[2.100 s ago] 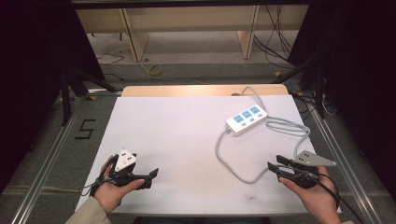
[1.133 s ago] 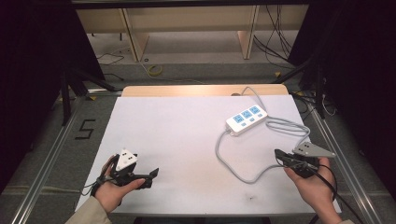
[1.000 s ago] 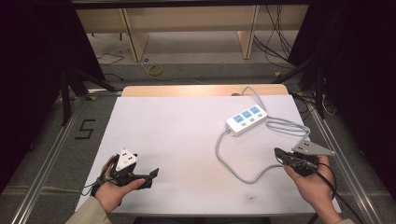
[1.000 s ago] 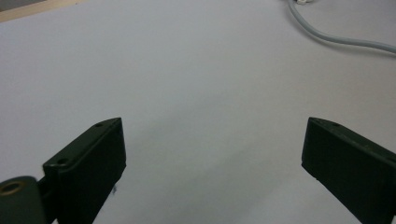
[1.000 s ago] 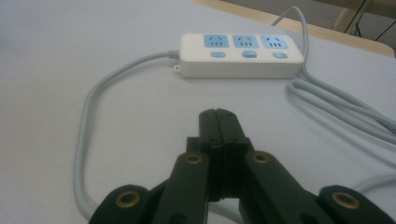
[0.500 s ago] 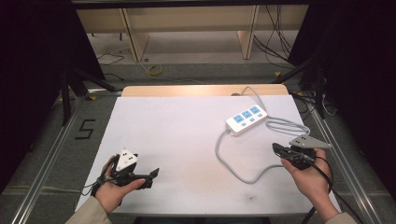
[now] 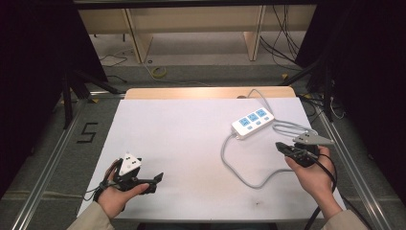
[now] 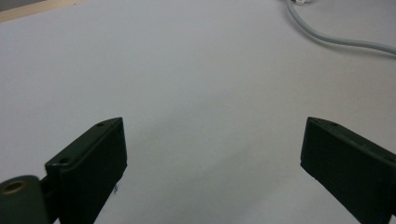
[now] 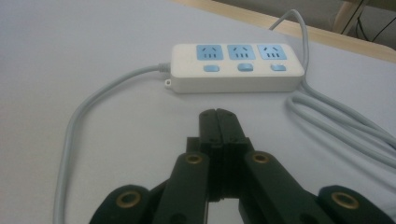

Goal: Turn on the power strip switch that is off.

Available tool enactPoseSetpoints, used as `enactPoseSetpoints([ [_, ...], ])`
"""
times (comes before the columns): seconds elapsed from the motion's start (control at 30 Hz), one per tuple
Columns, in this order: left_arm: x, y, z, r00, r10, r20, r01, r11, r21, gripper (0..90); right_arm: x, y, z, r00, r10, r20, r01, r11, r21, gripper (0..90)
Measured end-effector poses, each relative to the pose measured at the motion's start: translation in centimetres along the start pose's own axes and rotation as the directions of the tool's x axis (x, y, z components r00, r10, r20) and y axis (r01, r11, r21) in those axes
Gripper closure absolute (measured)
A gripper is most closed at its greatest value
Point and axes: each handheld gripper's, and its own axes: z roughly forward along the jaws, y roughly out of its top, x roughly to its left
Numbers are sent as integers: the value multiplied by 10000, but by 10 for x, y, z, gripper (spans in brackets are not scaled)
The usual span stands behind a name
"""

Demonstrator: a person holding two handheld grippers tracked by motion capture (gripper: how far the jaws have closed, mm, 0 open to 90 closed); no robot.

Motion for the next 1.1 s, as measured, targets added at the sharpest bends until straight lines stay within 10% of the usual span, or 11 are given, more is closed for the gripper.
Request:
enactPoseSetpoints([
  [1.1, 0, 0, 0, 9999, 128, 16, -128, 9999, 80, 69, -9, 20, 23, 9999, 1, 121, -5, 9994, 360, 900],
])
